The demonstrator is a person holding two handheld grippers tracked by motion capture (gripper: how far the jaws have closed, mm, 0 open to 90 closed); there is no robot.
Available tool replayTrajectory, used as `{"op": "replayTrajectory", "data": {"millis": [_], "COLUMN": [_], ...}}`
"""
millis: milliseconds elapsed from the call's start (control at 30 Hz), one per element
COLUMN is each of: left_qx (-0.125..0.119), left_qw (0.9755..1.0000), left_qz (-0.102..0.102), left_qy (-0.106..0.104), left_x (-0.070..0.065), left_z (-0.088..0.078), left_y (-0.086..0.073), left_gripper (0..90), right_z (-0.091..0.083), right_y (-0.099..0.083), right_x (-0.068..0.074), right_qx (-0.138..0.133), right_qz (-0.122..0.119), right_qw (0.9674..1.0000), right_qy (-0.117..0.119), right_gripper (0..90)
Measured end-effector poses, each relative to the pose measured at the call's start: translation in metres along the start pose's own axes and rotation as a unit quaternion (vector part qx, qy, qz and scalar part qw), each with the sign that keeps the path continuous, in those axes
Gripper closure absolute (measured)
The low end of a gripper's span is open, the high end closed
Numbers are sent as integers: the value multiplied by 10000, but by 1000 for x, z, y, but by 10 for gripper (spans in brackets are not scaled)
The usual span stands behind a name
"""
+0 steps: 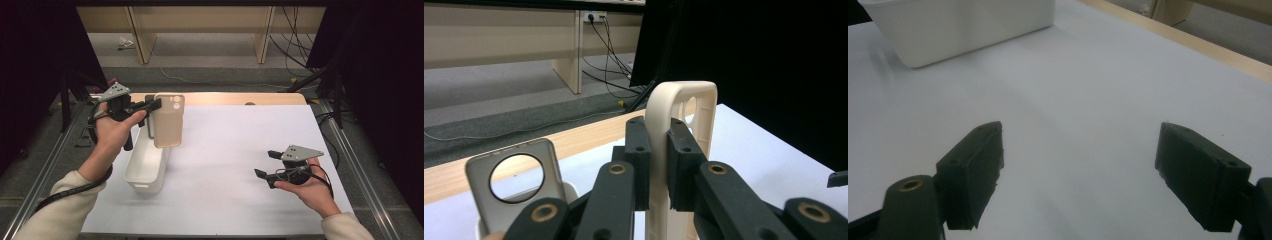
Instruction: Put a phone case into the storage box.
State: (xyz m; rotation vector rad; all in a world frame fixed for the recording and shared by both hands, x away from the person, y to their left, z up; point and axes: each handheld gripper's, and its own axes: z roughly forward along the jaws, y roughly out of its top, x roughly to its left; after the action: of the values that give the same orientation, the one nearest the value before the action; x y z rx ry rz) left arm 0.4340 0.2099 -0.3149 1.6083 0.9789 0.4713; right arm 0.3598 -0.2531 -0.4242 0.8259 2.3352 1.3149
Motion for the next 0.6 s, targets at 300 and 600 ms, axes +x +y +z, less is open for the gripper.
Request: {"op": "replayTrajectory", "data": {"millis": [300, 600], "left_qx": [-27, -69], "left_qw": [9999, 9999], "left_qz": [-18, 12], "left_qy": [104, 140], "left_x": [13, 26], "left_z": [-7, -12], "left_y": [3, 4], "left_gripper": [816, 816], "right_z": [0, 0], "right_y": [0, 0], "right_x": [0, -1], "right_qx": [-1, -2], "right_qz": [18, 32], "right_qw": [10000, 10000], "right_qy": [-14, -10], "right_gripper": [204, 203]}}
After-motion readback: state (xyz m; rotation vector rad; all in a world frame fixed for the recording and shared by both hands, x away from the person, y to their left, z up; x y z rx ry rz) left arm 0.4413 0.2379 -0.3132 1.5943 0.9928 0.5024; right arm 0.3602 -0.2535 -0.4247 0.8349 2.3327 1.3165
